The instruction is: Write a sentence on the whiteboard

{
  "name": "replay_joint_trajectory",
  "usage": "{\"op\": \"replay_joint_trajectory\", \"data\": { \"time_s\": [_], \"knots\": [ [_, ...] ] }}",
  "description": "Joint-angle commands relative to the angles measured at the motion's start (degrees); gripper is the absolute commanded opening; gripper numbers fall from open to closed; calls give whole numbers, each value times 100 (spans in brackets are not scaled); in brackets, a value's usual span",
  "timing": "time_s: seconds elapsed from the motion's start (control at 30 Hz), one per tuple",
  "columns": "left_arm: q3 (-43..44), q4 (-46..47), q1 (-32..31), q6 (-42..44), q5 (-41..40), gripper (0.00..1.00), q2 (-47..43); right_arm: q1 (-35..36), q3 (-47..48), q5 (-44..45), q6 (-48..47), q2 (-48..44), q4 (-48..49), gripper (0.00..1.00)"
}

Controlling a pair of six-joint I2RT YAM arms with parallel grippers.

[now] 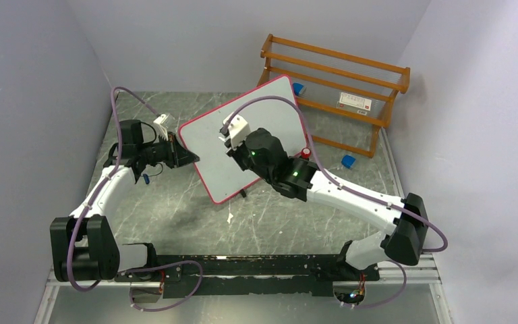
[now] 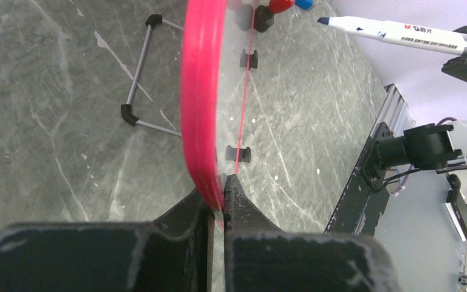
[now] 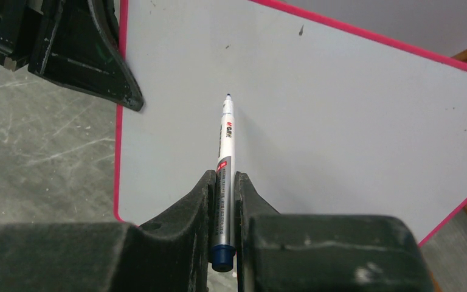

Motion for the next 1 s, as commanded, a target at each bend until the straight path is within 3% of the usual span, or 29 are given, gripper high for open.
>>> {"op": "replay_joint_trajectory", "data": {
  "time_s": [0.0, 0.97],
  "knots": [
    [102, -101, -86, 403, -442, 5, 127, 81, 308, 75, -158, 212, -40, 0],
    [129, -128, -82, 412, -452, 5, 196, 198, 1016, -291, -170, 910, -114, 0]
  ]
}}
